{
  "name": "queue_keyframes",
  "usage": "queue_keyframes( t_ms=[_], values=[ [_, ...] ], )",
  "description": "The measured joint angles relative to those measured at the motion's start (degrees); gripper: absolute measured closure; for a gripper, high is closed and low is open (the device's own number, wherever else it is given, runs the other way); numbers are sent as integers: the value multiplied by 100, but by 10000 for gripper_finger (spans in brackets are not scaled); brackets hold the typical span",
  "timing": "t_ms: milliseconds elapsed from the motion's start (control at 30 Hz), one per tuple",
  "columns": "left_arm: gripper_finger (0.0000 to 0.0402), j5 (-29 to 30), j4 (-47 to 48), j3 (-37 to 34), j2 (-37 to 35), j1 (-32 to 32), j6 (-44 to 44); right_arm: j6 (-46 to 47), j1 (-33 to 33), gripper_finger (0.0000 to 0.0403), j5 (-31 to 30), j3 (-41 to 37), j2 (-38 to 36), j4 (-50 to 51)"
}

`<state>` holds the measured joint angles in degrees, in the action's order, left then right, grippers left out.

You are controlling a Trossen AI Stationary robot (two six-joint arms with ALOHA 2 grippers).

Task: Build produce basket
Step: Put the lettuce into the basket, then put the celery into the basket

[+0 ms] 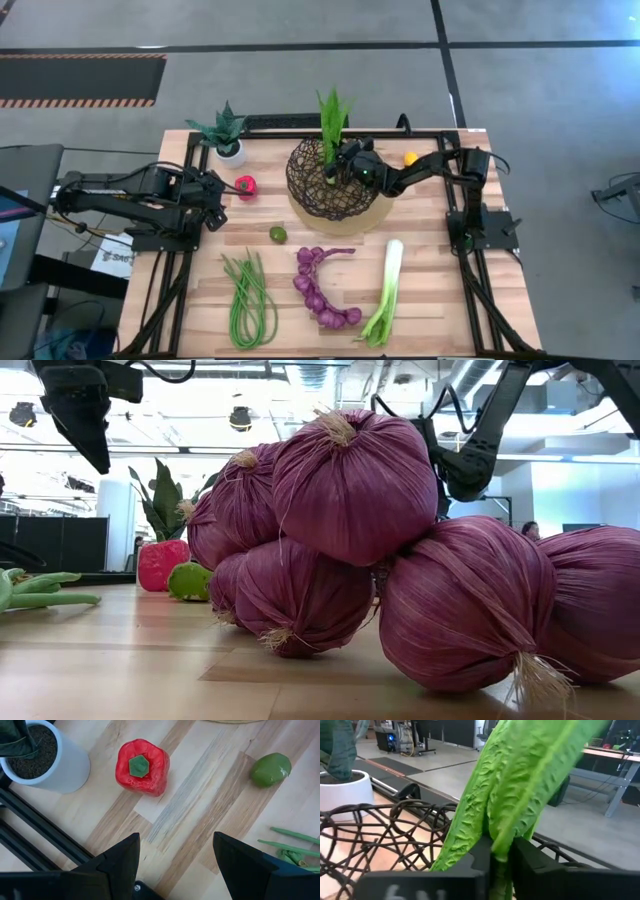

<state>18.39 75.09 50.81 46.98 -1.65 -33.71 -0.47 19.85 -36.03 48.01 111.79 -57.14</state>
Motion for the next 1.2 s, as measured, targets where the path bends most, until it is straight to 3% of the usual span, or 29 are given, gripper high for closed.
queue_keyframes(
  t_ms=[300,500,667,833,967,1100,1200],
  values=[
    [163,0,0,0,2,2,0,-612,-167,238,-48,2,-425,7],
    [163,0,0,0,2,2,0,-1484,-460,207,-697,6,-1151,22],
    [163,-2,0,0,2,2,0,-972,-347,208,-761,9,-1437,874],
    [163,-2,0,0,1,1,2,-366,-193,229,-761,8,-1149,1187],
    [163,-2,0,0,2,2,2,-622,-300,237,-760,74,-1099,1105],
    [163,13,0,0,2,2,2,-1152,-660,238,-758,314,-1502,1239],
    [163,13,0,0,1,2,-24,-1110,-1104,234,-753,569,-2122,2434]
  ],
)
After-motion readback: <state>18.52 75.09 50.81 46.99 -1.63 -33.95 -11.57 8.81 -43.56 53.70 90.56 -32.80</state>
